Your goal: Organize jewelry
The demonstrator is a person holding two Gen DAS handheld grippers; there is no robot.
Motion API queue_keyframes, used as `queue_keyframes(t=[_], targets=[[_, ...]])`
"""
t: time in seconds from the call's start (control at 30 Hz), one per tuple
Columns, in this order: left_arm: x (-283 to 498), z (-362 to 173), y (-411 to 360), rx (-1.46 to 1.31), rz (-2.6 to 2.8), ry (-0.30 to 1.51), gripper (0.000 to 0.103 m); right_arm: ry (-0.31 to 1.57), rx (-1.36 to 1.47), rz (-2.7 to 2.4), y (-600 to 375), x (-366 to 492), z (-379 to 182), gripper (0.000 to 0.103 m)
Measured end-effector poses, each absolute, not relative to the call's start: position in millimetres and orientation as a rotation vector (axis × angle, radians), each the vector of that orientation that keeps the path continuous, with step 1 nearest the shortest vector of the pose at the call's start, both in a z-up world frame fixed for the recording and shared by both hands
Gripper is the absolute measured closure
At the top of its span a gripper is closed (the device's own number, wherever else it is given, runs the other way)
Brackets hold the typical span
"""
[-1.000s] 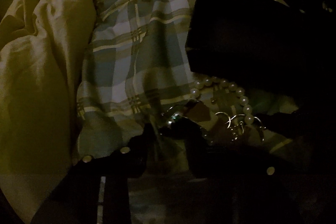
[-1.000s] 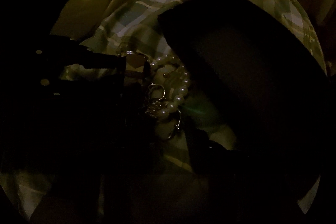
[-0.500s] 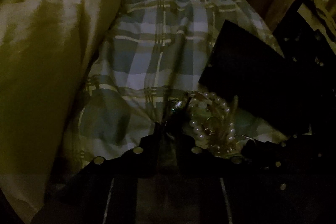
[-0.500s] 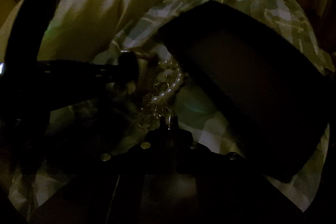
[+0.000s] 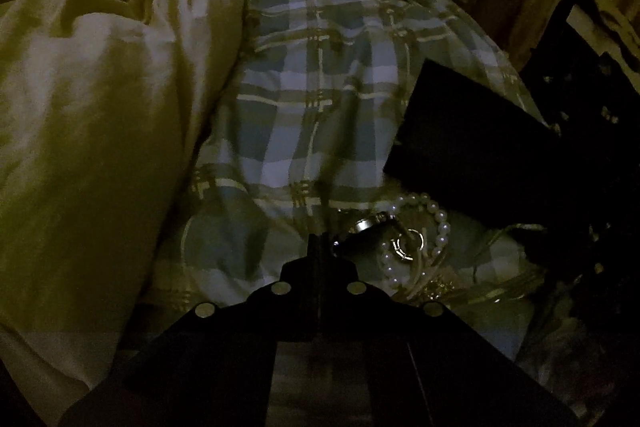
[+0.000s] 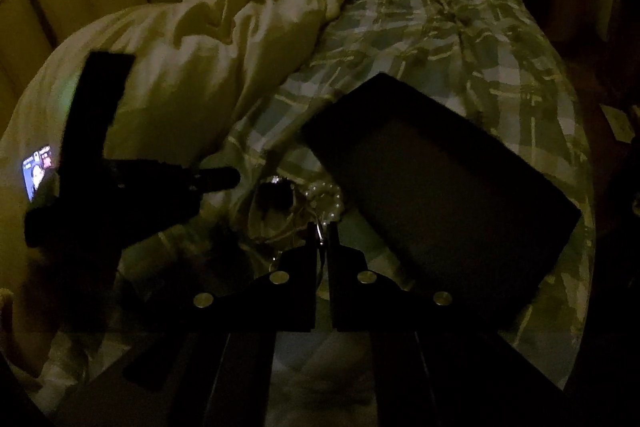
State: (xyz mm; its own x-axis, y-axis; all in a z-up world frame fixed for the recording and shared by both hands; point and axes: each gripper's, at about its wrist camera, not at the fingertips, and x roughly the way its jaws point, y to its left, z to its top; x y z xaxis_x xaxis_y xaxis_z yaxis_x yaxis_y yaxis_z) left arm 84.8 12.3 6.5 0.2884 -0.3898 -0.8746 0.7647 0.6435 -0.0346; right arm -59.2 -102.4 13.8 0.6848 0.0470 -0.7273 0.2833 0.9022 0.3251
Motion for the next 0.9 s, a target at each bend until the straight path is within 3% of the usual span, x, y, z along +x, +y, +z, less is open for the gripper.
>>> queue_keyframes(t=[0.27, 0.57, 0.6, 0.63, 0.67, 0.7, 0.73, 0.83, 0.87, 0.9], targets=[[61, 32, 1, 0.389, -0.877, 0.871, 0.103, 0.69, 0.428, -0.203, -122, -72, 40, 0.098], [33, 41, -42, 0.408, -0.936, 0.829, 0.101, 0.686, 0.447, -0.339, -156, -75, 35, 0.098], [33, 41, -46, 0.409, -0.939, 0.822, 0.098, 0.69, 0.439, -0.35, -157, -74, 34, 0.098], [32, 43, -49, 0.408, -0.938, 0.818, 0.081, 0.701, 0.425, -0.364, -158, -72, 32, 0.098], [32, 42, -52, 0.409, -0.931, 0.815, 0.058, 0.709, 0.418, -0.376, -159, -70, 30, 0.098], [31, 42, -52, 0.41, -0.915, 0.802, 0.049, 0.711, 0.419, -0.385, -159, -70, 28, 0.098], [30, 42, -51, 0.413, -0.894, 0.778, 0.043, 0.716, 0.424, -0.393, -161, -70, 26, 0.098], [30, 39, -48, 0.425, -0.882, 0.776, 0.041, 0.737, 0.431, -0.4, -163, -69, 21, 0.096], [32, 38, -47, 0.423, -0.872, 0.78, 0.038, 0.745, 0.428, -0.406, -163, -69, 20, 0.094], [34, 38, -46, 0.42, -0.858, 0.784, 0.036, 0.759, 0.424, -0.414, -164, -67, 17, 0.084]])
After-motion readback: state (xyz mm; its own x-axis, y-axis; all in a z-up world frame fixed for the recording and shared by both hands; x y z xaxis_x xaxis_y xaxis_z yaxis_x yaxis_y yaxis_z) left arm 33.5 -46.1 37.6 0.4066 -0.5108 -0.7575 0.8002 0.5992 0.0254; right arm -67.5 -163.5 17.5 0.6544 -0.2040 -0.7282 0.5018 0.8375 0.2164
